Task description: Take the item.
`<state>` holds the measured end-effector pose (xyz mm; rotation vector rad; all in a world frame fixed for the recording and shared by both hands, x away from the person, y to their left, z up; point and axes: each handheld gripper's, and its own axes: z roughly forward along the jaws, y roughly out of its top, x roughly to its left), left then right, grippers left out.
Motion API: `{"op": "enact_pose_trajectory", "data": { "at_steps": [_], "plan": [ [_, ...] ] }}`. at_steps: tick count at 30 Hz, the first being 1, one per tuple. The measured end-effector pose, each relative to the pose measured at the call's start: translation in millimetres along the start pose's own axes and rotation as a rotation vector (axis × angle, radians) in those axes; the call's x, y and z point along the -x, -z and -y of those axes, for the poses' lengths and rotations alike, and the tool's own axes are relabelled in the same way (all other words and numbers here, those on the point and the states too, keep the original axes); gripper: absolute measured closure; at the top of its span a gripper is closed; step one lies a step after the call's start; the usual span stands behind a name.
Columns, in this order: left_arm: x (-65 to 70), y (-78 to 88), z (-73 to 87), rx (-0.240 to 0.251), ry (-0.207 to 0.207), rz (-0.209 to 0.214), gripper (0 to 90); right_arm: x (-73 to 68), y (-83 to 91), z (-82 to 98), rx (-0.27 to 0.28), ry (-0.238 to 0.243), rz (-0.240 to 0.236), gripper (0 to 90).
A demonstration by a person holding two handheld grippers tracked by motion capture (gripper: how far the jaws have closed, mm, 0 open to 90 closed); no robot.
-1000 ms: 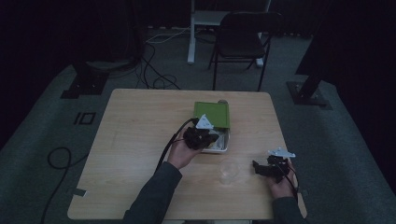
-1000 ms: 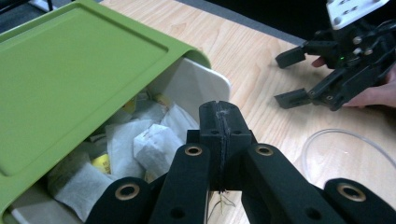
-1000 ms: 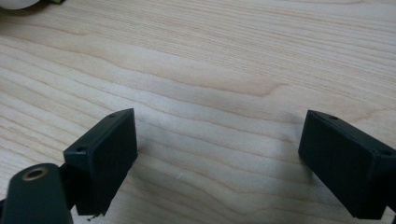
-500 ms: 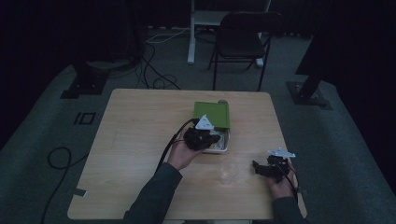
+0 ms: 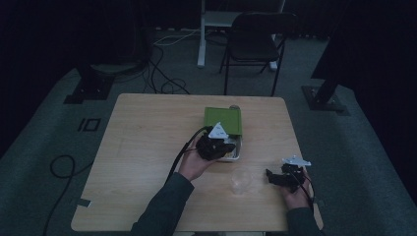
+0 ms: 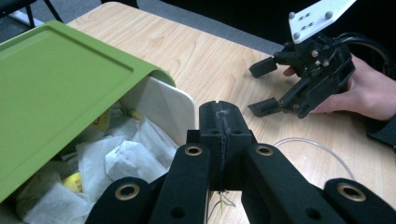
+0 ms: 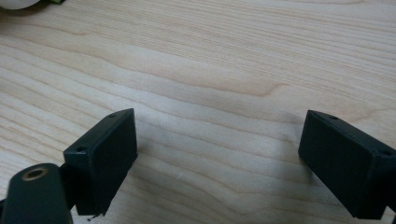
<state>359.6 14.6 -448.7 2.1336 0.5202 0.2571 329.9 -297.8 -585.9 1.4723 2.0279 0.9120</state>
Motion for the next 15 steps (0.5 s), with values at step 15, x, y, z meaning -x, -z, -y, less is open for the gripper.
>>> {"op": "enact_pose_trajectory", "data": {
  "at_steps": [15],
  "plan": [
    [15.3,0.0,-6.9,0.022,-0.018,0.044,90.0,0.0,0.1,0.0,-0.001,0.000,0.000,11.3]
  ]
}}
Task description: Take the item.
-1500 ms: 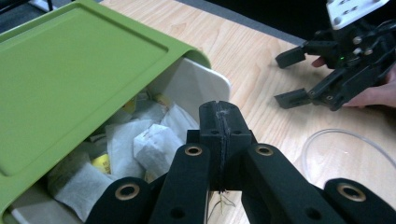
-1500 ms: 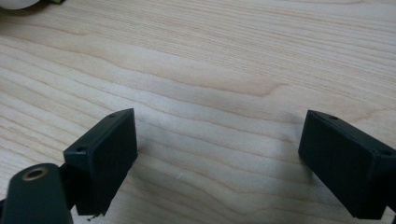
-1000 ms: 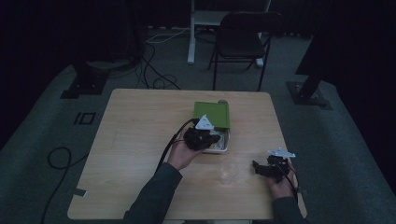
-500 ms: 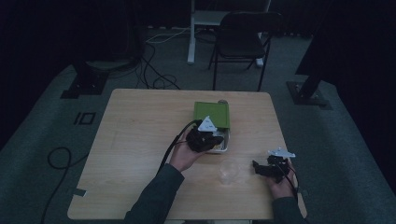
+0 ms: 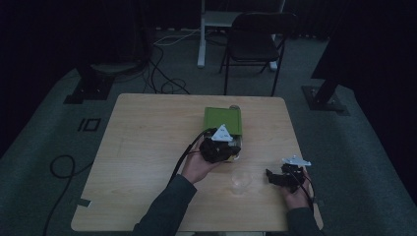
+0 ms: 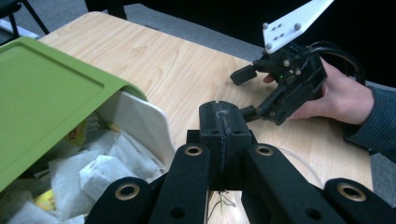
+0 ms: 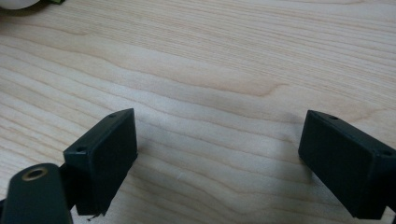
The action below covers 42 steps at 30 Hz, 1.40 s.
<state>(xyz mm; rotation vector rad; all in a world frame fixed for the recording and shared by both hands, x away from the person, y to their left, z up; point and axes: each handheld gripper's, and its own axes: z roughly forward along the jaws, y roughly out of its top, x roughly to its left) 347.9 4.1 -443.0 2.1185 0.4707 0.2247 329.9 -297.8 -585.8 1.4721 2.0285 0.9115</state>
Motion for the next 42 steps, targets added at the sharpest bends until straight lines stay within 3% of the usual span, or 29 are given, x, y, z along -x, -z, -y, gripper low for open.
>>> {"op": "enact_pose_trajectory", "data": {
  "at_steps": [42],
  "plan": [
    [32.3,-7.2,-5.8,0.003,-0.059,0.075,90.0,-0.1,0.1,0.0,-0.001,-0.001,0.000,11.3]
  ]
}}
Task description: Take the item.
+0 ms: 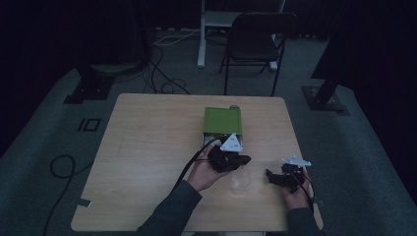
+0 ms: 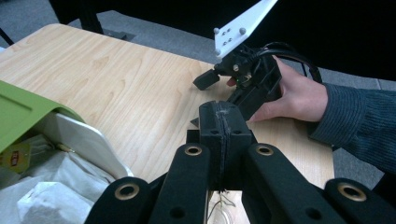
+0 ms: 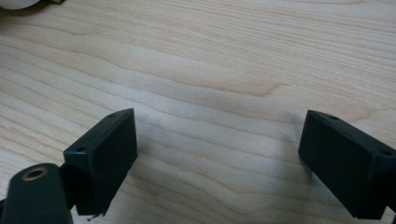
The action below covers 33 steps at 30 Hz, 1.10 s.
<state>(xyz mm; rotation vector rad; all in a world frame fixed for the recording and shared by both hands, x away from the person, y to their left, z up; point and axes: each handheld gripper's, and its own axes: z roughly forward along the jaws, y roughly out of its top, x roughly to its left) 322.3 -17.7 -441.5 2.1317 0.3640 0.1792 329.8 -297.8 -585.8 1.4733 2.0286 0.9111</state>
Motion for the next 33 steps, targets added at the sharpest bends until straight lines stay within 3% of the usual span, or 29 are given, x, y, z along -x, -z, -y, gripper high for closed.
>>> {"op": "enact_pose_trajectory", "data": {
  "at_steps": [27,31,33],
  "plan": [
    [11.8,-14.1,9.4,-0.038,-0.008,0.021,89.7,0.0,-0.1,0.0,0.001,0.001,0.000,11.3],
    [10.4,-15.8,9.0,-0.054,-0.003,0.031,71.7,0.1,0.0,0.0,0.000,0.001,0.000,11.3],
    [8.6,-14.6,9.0,-0.045,0.006,0.030,68.7,0.1,0.0,0.0,0.000,0.001,0.000,11.3]
  ]
}}
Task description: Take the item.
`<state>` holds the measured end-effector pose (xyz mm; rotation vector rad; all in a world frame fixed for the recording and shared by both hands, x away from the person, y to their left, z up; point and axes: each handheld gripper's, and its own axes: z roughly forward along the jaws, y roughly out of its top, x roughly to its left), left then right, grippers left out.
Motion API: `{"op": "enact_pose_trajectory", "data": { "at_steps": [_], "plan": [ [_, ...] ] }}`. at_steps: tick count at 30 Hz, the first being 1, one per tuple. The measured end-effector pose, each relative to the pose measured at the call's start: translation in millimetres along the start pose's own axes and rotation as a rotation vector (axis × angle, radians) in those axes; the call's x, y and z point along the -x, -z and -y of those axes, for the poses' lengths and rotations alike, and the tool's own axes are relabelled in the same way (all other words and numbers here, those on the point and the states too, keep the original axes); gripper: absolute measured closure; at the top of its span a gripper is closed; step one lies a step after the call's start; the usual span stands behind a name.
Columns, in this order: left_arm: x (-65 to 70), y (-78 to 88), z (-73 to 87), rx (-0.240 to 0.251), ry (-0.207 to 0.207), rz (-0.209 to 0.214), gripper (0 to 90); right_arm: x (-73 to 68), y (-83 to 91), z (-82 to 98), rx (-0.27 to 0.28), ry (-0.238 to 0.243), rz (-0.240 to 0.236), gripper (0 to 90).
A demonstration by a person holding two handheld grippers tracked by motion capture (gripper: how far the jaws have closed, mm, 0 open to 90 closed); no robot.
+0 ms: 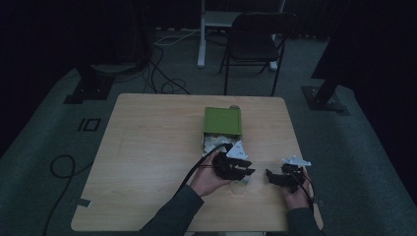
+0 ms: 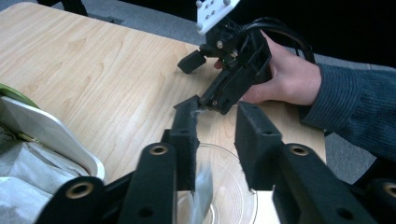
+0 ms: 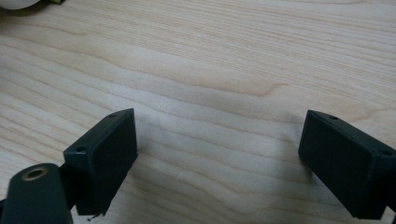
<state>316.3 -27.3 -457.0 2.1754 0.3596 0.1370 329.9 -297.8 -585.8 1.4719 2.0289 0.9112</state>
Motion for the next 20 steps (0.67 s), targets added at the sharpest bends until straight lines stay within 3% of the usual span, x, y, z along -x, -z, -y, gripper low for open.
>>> {"op": "enact_pose_trajectory", "data": {
  "at_steps": [10,20],
  "plan": [
    [-9.9,17.5,3.9,0.052,0.025,-0.052,63.6,0.0,0.0,0.0,0.000,0.000,0.000,11.3],
    [-19.0,31.0,14.1,0.065,0.049,-0.087,63.3,0.1,0.0,0.0,-0.001,0.001,0.000,11.3]
  ]
}}
